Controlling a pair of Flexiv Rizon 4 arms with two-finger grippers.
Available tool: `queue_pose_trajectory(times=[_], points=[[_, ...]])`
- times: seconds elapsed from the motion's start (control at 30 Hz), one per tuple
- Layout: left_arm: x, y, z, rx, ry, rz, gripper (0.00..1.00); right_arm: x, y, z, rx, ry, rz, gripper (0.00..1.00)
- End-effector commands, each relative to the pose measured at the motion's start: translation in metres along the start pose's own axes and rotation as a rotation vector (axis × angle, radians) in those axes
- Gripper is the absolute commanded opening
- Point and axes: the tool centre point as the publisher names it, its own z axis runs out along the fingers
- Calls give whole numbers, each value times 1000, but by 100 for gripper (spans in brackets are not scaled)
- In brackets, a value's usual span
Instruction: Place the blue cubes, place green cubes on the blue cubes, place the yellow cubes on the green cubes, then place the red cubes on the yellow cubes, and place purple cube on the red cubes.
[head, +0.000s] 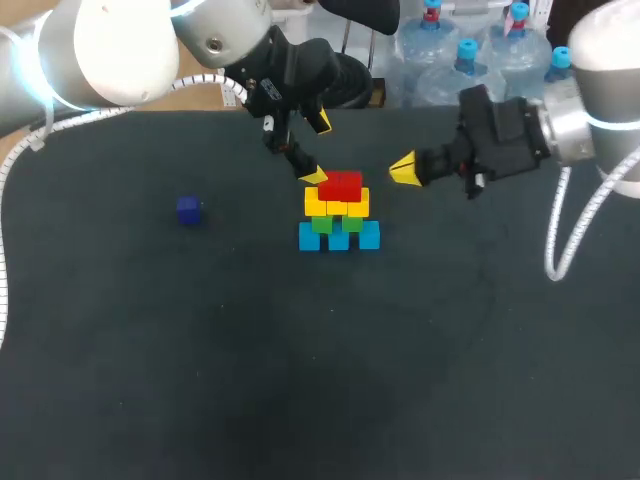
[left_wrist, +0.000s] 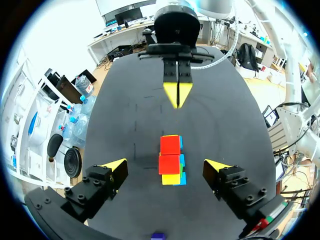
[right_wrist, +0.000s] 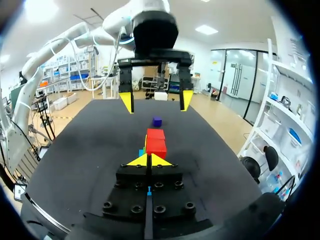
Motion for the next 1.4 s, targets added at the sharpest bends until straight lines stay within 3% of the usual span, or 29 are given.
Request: queue_pose_trajectory(times=[0.03, 0.07, 0.43, 0.63, 1.4], points=[[1, 0, 0, 0, -3, 3, 100, 5, 14, -39, 33, -35, -4, 44], [1, 0, 0, 0, -3, 3, 100, 6, 16, -47, 52, -44, 6, 100], [1, 0, 0, 0, -3, 3, 100, 21, 35, -96, 183, -25, 42, 100], [1, 0, 0, 0, -3, 3, 100, 32, 43, -115, 317, -30, 84, 100], [1, 0, 0, 0, -3, 3, 100, 43, 53, -123, 301, -8, 86, 100]])
